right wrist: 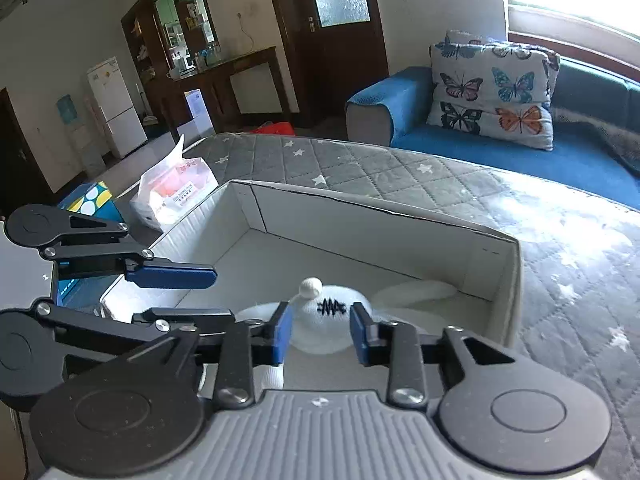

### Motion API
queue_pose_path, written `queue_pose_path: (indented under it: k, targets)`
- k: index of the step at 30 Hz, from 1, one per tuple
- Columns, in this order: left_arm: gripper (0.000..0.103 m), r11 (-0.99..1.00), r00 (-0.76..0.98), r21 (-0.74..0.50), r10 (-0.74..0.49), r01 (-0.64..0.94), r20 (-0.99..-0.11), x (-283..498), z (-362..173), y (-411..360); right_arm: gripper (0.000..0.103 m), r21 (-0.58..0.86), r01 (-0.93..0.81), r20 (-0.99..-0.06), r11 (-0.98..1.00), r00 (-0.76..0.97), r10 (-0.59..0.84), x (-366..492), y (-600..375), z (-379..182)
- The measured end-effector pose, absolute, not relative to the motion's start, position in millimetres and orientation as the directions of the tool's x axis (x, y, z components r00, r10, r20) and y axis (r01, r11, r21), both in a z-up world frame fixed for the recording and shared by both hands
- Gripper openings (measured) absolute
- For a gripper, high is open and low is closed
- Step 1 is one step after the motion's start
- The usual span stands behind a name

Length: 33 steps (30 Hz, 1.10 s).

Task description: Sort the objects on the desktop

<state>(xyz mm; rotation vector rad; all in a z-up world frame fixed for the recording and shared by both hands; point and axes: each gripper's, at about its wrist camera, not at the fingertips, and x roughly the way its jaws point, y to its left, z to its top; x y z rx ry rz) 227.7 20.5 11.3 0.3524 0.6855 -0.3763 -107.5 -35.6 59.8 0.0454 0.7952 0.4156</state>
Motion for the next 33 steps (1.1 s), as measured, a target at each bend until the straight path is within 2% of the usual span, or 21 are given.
queue_pose_path:
  k: [2,6,11,15,19,21,33]
  targets:
    - [0.03,0.886,0.719,0.176,-0.218,0.43,-0.66,219.5,15.2,21.3,0.036,0.182,-0.351,-0.676,0.919,0.633,0.376,-92.9,-48.2,63.3]
    - [0.03,0.905,0.725,0.13,-0.23,0.404,-0.649,202.2,23.3,24.5,0.048,0.175,-0.356,-0.656,0.918,0.653,0.379,-85.1,-58.1,69.2]
    - [0.03,0.92,0.72,0.088,-0.238,0.383,-0.652,180.3,25.8,25.4,0.054,0.166,-0.38,-0.637,0.91,0.663,0.393,-60.2,-77.2,67.9]
    - [0.03,0.924,0.714,0.062,-0.247,0.377,-0.655,162.0,25.2,23.5,0.065,0.155,-0.397,-0.621,0.904,0.673,0.402,-42.9,-91.1,64.4]
    - [0.03,0.934,0.706,0.015,-0.26,0.358,-0.659,147.2,24.8,26.2,0.068,0.153,-0.42,-0.611,0.894,0.671,0.42,-25.1,-104.8,59.3]
    - [0.03,0.937,0.701,-0.01,-0.269,0.35,-0.66,140.0,24.4,28.1,0.077,0.145,-0.433,-0.607,0.89,0.671,0.426,-19.5,-108.9,57.1]
    - [0.031,0.946,0.67,-0.103,-0.293,0.308,-0.682,101.3,16.1,35.3,0.084,0.114,-0.53,-0.599,0.84,0.638,0.483,40.1,-128.5,33.5]
